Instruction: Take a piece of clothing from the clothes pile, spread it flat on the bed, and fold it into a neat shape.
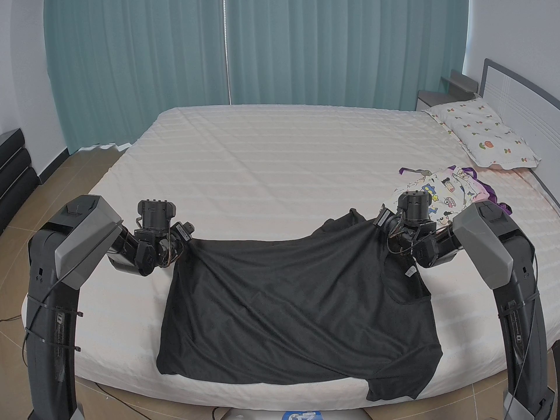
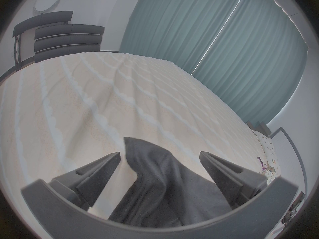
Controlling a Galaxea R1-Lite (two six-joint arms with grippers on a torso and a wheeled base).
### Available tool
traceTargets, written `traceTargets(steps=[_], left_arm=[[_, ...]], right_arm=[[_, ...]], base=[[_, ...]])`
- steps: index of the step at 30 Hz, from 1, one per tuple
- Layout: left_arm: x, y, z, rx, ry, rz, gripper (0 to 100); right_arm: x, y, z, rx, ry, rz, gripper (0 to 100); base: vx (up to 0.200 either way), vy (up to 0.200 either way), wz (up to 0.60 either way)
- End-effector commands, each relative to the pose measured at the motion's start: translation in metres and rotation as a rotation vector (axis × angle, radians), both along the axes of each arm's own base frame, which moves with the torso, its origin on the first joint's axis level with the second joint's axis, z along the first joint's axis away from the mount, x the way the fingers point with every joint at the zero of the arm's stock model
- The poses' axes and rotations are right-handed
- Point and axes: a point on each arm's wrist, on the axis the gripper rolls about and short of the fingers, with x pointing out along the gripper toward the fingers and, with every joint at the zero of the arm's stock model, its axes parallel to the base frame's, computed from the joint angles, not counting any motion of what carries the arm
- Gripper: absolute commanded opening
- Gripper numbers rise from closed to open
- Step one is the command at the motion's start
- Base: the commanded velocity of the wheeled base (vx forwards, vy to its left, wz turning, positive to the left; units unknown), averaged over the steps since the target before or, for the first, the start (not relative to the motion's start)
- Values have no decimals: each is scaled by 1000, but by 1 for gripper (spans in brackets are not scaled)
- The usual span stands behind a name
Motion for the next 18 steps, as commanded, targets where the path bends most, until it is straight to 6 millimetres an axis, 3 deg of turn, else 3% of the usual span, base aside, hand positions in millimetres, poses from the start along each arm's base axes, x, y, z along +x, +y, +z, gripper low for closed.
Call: traceTargets(steps=[1, 11, 12, 18], left_arm=[[0, 0, -5, 1, 7, 0, 100], [0, 1, -2, -3, 2, 6, 100], [-1, 1, -2, -3, 7, 6, 100], [-12, 3, 4, -5, 17, 8, 100]], right_arm=[[2, -5, -7, -1, 10, -13, 0], [10, -5, -15, -19, -22, -66, 0], [10, -3, -15, -18, -23, -63, 100], [-4, -3, -11, -89, -8, -27, 100]], base=[[0, 0, 0], [0, 0, 0], [0, 0, 0], [0, 0, 0]])
